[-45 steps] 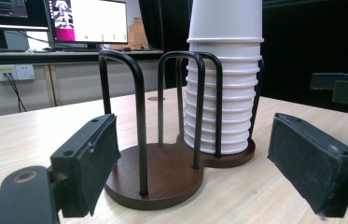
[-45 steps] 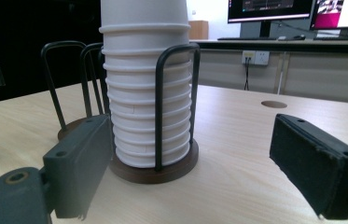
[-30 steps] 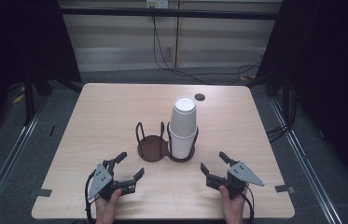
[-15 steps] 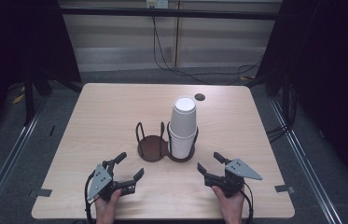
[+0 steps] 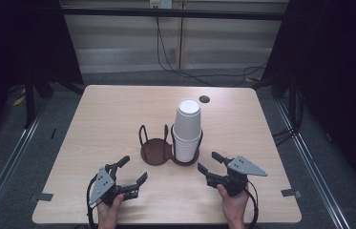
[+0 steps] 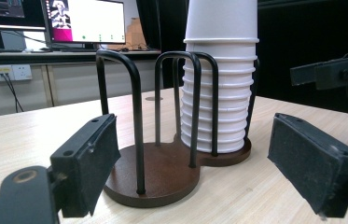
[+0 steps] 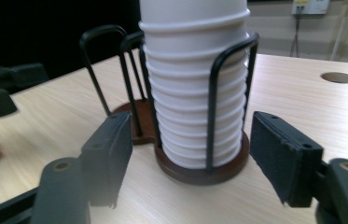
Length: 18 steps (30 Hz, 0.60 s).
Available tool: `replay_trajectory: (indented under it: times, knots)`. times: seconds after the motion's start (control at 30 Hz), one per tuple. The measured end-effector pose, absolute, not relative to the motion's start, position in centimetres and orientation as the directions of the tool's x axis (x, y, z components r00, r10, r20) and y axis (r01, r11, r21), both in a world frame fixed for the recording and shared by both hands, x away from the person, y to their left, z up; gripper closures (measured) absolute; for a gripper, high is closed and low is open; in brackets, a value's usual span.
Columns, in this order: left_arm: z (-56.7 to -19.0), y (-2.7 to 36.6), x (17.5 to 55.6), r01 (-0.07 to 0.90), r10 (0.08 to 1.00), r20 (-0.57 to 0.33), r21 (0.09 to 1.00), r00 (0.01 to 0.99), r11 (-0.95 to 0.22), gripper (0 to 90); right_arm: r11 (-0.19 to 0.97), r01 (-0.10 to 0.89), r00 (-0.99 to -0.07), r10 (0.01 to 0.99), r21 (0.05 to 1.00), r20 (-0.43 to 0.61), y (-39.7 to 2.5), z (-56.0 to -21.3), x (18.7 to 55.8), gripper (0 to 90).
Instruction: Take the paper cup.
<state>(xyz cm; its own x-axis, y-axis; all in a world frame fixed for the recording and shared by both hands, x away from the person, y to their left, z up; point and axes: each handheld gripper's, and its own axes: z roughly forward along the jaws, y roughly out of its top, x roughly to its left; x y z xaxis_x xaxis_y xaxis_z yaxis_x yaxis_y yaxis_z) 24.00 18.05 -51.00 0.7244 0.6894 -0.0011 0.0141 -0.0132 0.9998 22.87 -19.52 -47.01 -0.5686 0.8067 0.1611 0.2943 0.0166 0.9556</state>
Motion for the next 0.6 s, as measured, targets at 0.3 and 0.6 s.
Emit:
replay_trajectory:
  times: [0.3, 0.6]
  knots:
    - [-51.0, 18.0, 24.0, 0.014, 0.687, -0.002, 1.0, 0.727, -0.011, 16.0, 0.048, 0.346, -0.579, 0.797, 0.937, 0.173, -19.7, -45.5, 23.9, 27.6]
    - [-51.0, 18.0, 24.0, 0.02, 0.686, -0.011, 1.0, 0.727, -0.005, 16.0, 0.054, 0.391, -0.6, 0.772, 0.919, 0.21, -19.6, -43.9, 25.0, 23.9]
